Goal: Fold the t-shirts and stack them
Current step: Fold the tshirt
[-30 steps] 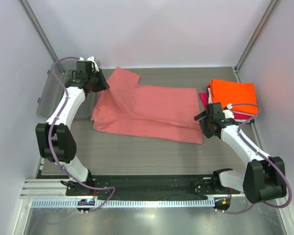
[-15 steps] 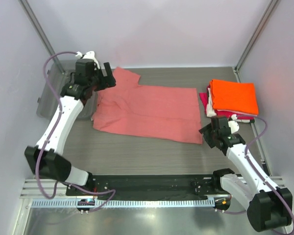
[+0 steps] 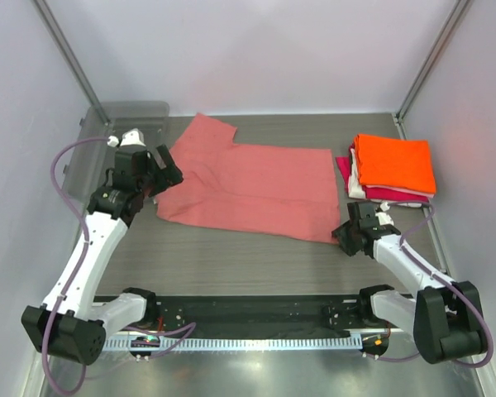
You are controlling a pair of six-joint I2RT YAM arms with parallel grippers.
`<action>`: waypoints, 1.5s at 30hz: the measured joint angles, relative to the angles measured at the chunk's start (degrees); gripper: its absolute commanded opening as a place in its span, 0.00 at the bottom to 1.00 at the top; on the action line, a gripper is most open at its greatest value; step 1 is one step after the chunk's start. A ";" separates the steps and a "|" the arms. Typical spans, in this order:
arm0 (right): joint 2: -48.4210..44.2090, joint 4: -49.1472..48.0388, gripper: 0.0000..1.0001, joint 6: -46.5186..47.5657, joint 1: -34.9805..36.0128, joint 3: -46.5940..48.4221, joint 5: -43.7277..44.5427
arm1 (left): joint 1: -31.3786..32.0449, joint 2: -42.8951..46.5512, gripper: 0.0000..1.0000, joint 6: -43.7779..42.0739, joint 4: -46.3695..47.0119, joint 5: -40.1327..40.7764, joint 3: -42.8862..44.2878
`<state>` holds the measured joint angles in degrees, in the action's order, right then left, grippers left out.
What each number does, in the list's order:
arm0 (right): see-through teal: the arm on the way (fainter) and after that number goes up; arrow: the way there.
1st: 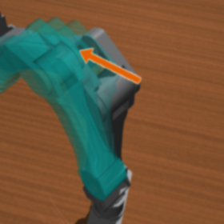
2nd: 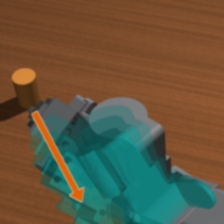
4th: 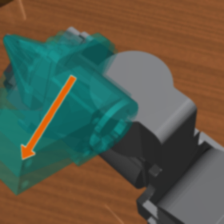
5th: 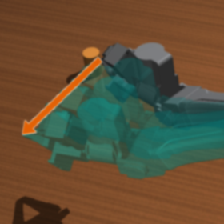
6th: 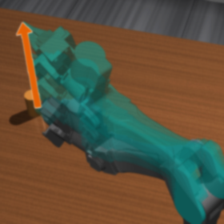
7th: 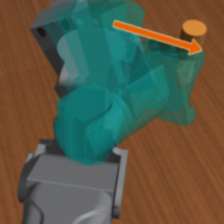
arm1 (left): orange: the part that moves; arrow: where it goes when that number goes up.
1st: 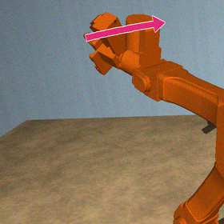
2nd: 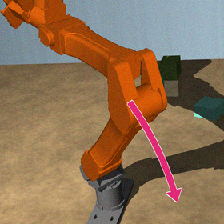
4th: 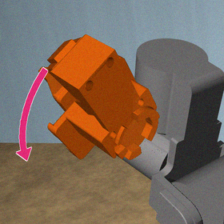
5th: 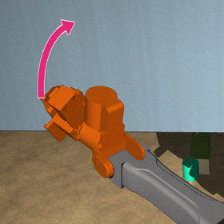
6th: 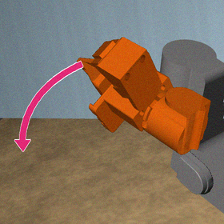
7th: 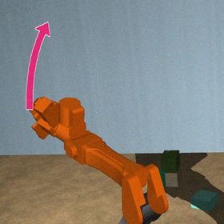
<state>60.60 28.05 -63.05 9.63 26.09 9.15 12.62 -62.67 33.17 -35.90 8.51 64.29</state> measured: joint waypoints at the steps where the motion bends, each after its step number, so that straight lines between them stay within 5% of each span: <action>1: 1.05 -1.66 0.29 -0.04 0.00 0.00 -0.11 | 0.00 0.81 0.93 0.17 -0.46 0.09 -0.68; 4: 3.45 -4.20 0.03 -0.28 -0.02 0.11 -0.09 | 0.00 3.89 0.91 1.09 -0.83 0.37 -2.43; 5: 4.04 -4.96 0.01 -0.15 -0.02 0.15 0.24 | 0.00 5.22 0.91 1.60 -0.66 0.35 -3.26; 17: -2.64 -0.44 0.04 5.09 -9.84 0.68 4.46 | 2.14 9.92 0.81 9.66 1.38 -1.38 -19.67; 27: 2.38 0.70 0.05 11.15 -13.62 2.64 4.52 | 4.61 9.97 0.72 12.24 6.78 1.86 -28.96; 29: 2.40 0.76 0.10 12.31 -13.62 3.08 4.57 | 4.61 9.09 0.68 12.59 8.17 3.06 -29.07; 33: 2.45 1.44 0.44 14.93 -13.84 5.03 4.74 | 4.61 7.06 0.65 13.22 12.04 4.72 -29.53; 39: 0.94 2.01 0.50 20.46 -13.94 8.07 3.21 | 4.61 3.50 0.58 15.43 17.94 4.46 -34.27; 45: 0.17 -1.92 0.54 26.88 -10.12 11.52 -7.65 | 4.61 0.50 0.48 16.24 20.81 4.42 -36.65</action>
<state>60.77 26.13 -36.16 -0.49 37.60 1.50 17.23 -62.17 49.41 -15.09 12.93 27.64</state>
